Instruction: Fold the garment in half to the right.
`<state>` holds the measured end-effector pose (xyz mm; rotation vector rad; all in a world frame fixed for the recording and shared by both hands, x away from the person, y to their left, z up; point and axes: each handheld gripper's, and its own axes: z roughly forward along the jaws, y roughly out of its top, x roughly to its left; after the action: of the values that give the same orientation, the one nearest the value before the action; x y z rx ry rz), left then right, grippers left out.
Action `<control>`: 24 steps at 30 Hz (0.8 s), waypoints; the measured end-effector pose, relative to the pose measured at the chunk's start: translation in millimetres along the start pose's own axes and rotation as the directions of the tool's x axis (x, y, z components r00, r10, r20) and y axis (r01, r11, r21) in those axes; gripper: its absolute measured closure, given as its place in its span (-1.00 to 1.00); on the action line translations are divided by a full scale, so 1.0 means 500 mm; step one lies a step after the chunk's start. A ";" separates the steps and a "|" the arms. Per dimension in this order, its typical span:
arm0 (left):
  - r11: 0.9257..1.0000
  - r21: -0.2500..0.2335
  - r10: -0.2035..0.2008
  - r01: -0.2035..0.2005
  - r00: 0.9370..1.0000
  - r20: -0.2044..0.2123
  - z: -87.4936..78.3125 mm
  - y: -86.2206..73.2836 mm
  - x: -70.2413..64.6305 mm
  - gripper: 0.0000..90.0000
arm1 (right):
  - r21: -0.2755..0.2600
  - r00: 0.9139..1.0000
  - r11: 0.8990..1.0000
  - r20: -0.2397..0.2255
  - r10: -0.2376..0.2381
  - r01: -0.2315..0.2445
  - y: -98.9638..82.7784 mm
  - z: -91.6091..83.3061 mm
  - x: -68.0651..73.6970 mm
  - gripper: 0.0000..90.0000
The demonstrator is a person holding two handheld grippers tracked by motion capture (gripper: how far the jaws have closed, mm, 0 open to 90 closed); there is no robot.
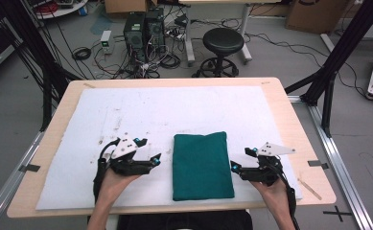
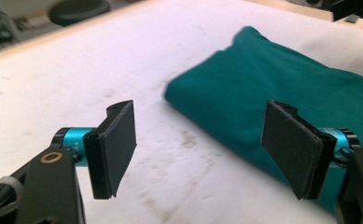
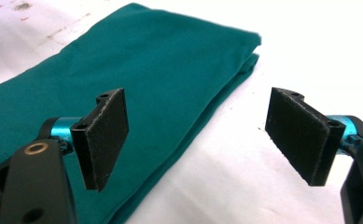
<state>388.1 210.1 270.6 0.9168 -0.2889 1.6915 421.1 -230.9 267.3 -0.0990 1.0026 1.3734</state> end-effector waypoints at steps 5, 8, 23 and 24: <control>1.000 -0.019 -0.016 0.014 0.996 -0.091 -0.060 -0.013 0.045 -0.41 | -0.056 0.999 0.998 0.039 0.014 -0.012 0.006 -0.019 -0.016 -0.52; 0.999 -0.032 -0.033 0.029 0.989 -0.142 -0.096 -0.019 0.073 -0.41 | -0.086 0.997 0.996 0.067 0.029 -0.023 0.013 -0.027 -0.027 -0.52; 0.986 -0.067 -0.169 0.155 0.931 -0.323 -0.218 -0.090 0.178 -0.41 | -0.150 0.982 0.983 0.138 0.126 -0.105 0.000 -0.056 -0.073 -0.52; 0.985 -0.067 -0.174 0.161 0.929 -0.325 -0.220 -0.094 0.181 -0.41 | -0.156 0.982 0.982 0.140 0.130 -0.108 -0.001 -0.061 -0.076 -0.52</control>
<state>378.4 358.1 248.4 0.5963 -0.0161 1.6419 410.3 -277.8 272.9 -0.0465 0.7909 1.5413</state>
